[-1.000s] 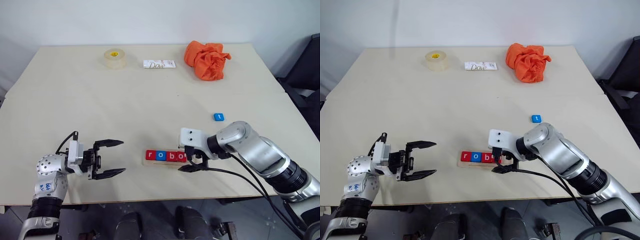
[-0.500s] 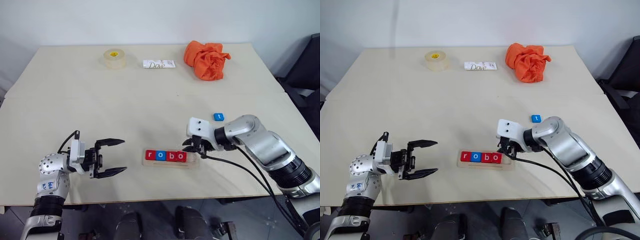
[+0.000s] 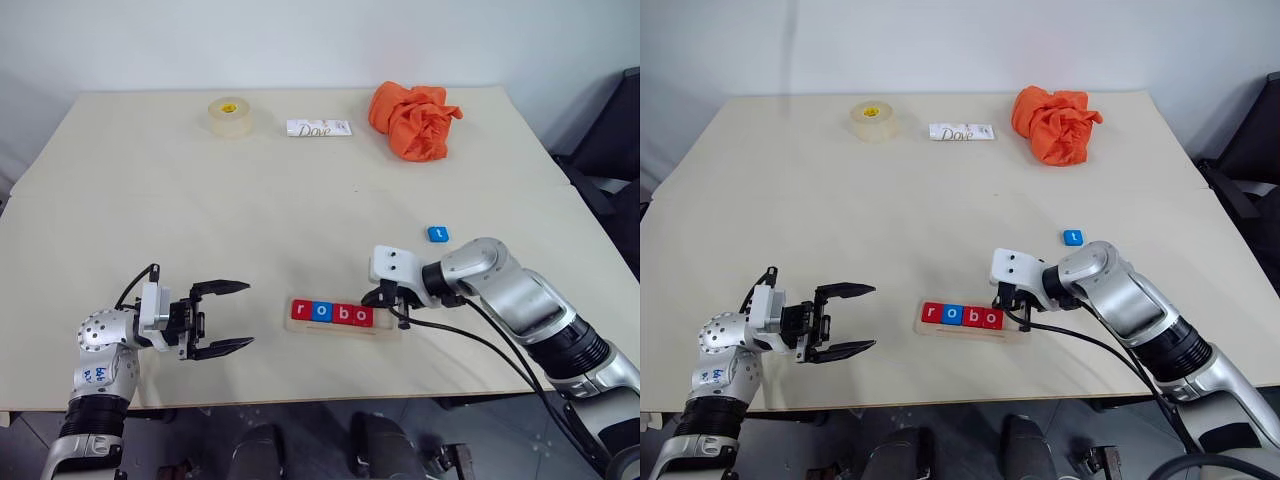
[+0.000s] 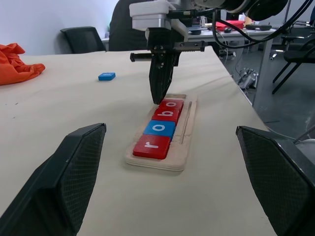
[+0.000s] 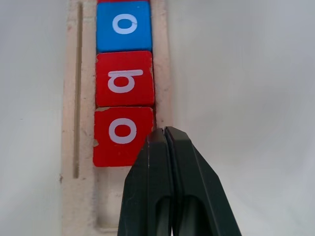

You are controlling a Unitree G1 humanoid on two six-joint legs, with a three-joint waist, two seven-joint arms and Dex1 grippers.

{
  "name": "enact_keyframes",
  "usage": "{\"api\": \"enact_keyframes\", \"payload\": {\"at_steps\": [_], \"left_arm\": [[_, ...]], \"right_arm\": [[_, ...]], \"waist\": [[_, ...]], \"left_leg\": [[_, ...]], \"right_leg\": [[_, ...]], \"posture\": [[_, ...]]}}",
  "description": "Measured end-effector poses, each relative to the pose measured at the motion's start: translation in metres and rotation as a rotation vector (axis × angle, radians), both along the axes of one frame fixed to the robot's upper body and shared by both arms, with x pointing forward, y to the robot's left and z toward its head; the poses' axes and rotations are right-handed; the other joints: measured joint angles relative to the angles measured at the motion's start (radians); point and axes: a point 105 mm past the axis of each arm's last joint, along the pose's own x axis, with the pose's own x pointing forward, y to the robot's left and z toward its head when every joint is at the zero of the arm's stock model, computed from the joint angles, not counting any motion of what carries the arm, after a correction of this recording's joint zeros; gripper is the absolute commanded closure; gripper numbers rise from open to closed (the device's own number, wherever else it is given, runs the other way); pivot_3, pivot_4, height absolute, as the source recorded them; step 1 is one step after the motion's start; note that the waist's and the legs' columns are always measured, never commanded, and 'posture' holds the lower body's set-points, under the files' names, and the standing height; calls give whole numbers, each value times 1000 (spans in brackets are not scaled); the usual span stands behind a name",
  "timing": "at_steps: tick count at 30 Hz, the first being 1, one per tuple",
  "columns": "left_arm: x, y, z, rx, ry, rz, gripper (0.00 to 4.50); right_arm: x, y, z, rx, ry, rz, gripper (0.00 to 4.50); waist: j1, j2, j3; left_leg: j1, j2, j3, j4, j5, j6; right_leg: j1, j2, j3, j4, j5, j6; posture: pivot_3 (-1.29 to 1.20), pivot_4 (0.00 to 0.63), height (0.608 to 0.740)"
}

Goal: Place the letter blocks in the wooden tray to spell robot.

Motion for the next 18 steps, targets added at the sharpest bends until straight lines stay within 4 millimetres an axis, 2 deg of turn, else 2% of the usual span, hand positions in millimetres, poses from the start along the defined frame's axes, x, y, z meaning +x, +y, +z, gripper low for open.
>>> {"api": "enact_keyframes", "payload": {"at_steps": [8, 9, 11, 18], "left_arm": [[0, 0, 0, 1, 0, 0, 0], [0, 0, 0, 1, 0, 0, 0], [1, 0, 0, 1, -2, 0, 0], [6, -2, 0, -6, -3, 1, 0]], "right_arm": [[3, -1, 3, 2, -37, -2, 4456], [4, -1, 5, 9, -46, -2, 4298], [4, -4, 10, 35, -68, -1, 3908], [-4, -23, 24, 161, -93, -9, 1523]], "waist": [[0, 0, 0], [0, 0, 0], [0, 0, 0], [3, 0, 0]], "left_leg": [[0, 0, 0, 0, 0, 0], [0, 0, 0, 0, 0, 0], [0, 0, 0, 0, 0, 0], [0, 0, 0, 0, 0, 0]], "right_leg": [[0, 0, 0, 0, 0, 0], [0, 0, 0, 0, 0, 0], [0, 0, 0, 0, 0, 0], [1, 0, 0, -1, 0, 0]], "posture": [[0, 150, 740], [0, 150, 740], [0, 150, 740], [0, 150, 740]]}}
